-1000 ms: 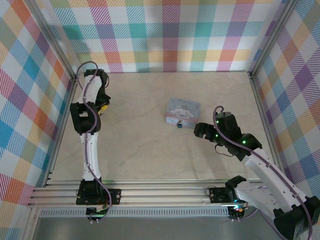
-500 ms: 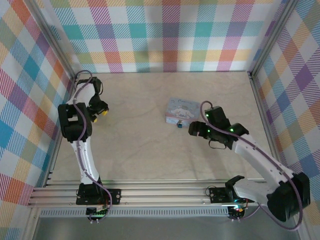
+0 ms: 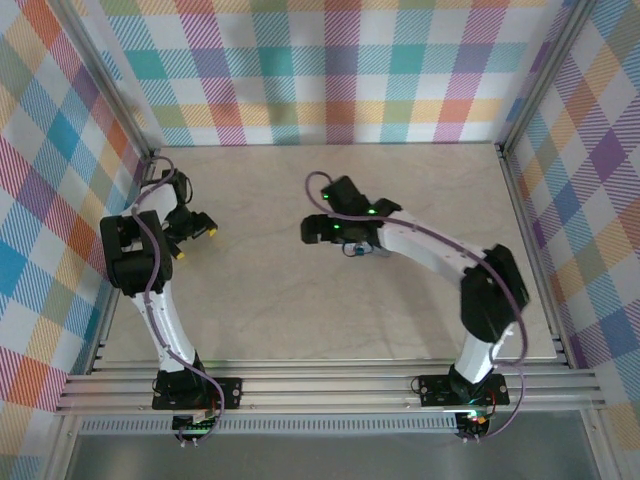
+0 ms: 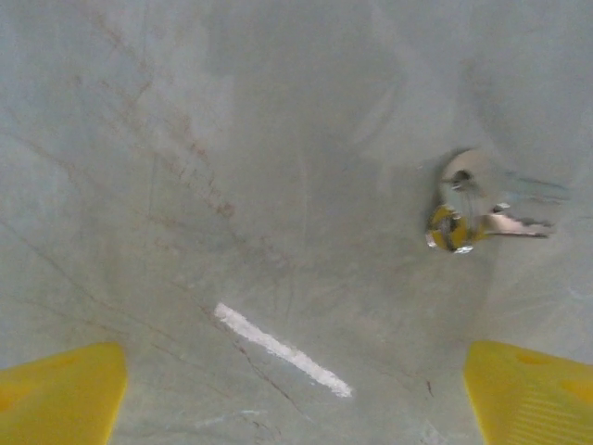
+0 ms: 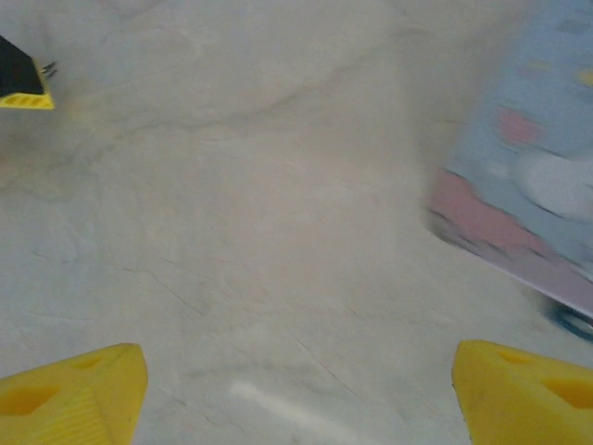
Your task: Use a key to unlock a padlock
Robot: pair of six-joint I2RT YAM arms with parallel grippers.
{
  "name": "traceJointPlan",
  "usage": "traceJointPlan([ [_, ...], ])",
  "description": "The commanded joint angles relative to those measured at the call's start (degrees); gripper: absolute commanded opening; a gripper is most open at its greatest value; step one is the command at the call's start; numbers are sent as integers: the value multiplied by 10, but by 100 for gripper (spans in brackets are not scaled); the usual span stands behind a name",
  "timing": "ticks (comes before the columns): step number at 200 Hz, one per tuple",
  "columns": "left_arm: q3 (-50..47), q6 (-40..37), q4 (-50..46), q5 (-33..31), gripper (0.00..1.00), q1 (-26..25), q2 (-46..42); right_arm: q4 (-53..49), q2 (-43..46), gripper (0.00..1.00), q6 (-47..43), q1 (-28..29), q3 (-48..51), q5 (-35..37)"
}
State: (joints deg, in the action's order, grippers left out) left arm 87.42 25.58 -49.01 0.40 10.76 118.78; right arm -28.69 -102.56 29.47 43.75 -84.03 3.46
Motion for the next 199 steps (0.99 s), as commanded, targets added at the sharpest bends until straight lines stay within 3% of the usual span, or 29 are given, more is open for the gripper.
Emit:
traceJointPlan([
  [1,-26,-2,64,27,73,14,-38,-1,-59,85,-22,22,-82,-12],
  [13,-25,4,72,23,65,15,-41,-7,-93,85,-25,30,-121,-17],
  [70,25,-2,59,21,53,16,-20,-31,-214,85,-20,45,-254,-44],
  [101,45,-3,54,19,41,16,9,-48,-251,85,-19,49,-303,-53],
  [148,55,-4,56,25,32,16,34,-56,-270,85,-19,53,-323,-56],
  [199,60,-3,61,22,28,17,37,-58,-271,85,-19,55,-316,-56],
])
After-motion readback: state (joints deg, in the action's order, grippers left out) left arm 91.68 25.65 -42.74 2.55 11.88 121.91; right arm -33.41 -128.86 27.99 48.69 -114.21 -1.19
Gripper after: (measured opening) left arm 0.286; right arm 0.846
